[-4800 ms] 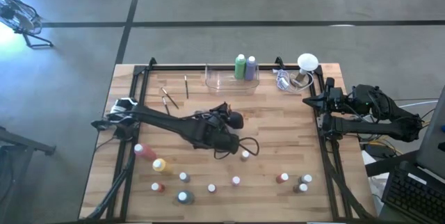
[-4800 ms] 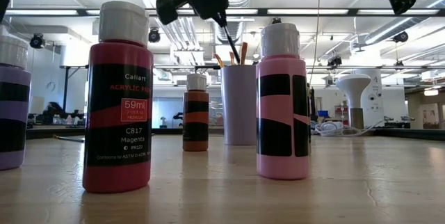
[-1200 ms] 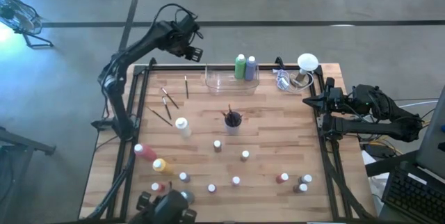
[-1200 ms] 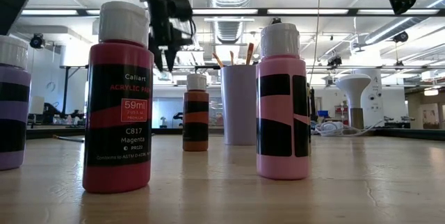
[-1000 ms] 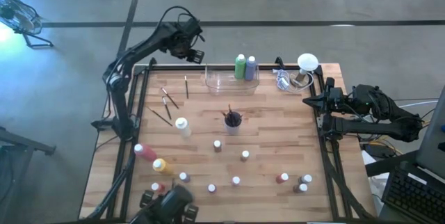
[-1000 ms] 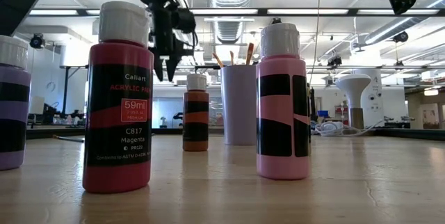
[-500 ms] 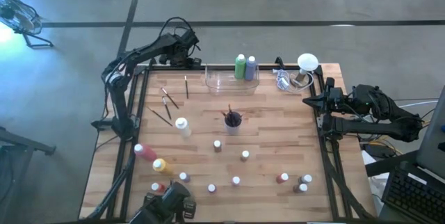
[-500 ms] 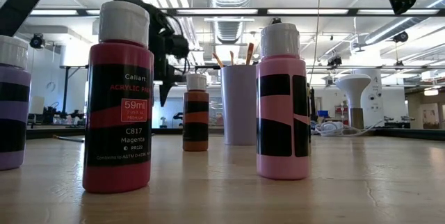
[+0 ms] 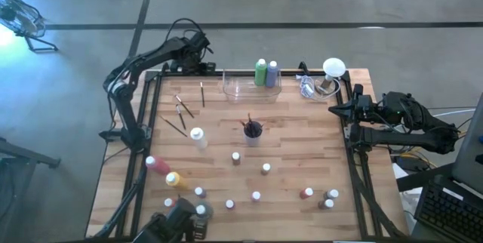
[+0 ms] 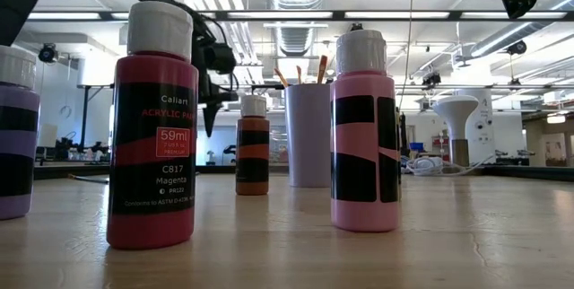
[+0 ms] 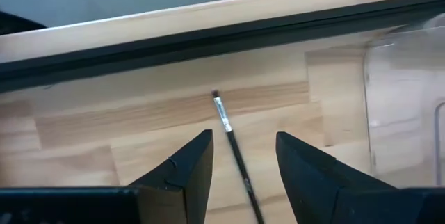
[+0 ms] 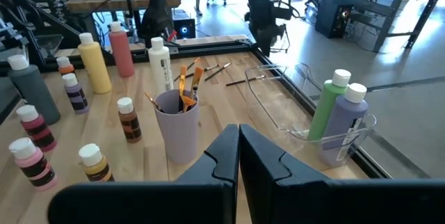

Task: Pick & Place Paint Supplies
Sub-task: Put the silver paint brush into the purple cup

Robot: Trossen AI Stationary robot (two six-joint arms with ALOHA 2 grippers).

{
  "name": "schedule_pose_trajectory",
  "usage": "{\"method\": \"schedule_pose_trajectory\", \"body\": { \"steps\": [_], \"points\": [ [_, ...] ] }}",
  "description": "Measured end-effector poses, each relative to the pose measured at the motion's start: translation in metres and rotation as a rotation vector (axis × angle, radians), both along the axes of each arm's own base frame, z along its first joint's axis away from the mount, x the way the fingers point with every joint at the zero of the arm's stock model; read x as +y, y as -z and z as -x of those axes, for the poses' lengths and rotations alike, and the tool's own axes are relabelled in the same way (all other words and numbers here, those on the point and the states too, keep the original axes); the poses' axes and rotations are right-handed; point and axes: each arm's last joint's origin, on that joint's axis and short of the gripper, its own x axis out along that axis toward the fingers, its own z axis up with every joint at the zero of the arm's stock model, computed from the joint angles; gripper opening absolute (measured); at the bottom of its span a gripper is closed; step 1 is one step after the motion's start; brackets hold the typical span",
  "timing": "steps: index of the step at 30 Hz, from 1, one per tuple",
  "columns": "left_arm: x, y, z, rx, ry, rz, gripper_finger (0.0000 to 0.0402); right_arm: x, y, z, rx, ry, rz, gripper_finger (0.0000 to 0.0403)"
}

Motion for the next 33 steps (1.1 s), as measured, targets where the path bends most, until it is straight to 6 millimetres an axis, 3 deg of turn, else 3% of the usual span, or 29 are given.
{"method": "schedule_pose_trajectory", "body": {
  "steps": [13,27,33],
  "points": [
    [-0.006,-0.009,0.006,0.012,0.014,0.006,0.0163,0.0,0.0,0.0,0.0,0.0,0.0,0.0008],
    [-0.01,0.035,0.017,0.02,0.024,0.055,0.0163,0.0,0.0,0.0,0.0,0.0,0.0,0.0008],
    [-0.01,0.04,0.022,0.013,-0.006,0.058,0.0163,0.0,0.0,0.0,0.0,0.0,-0.001,0.0008]
  ]
}}
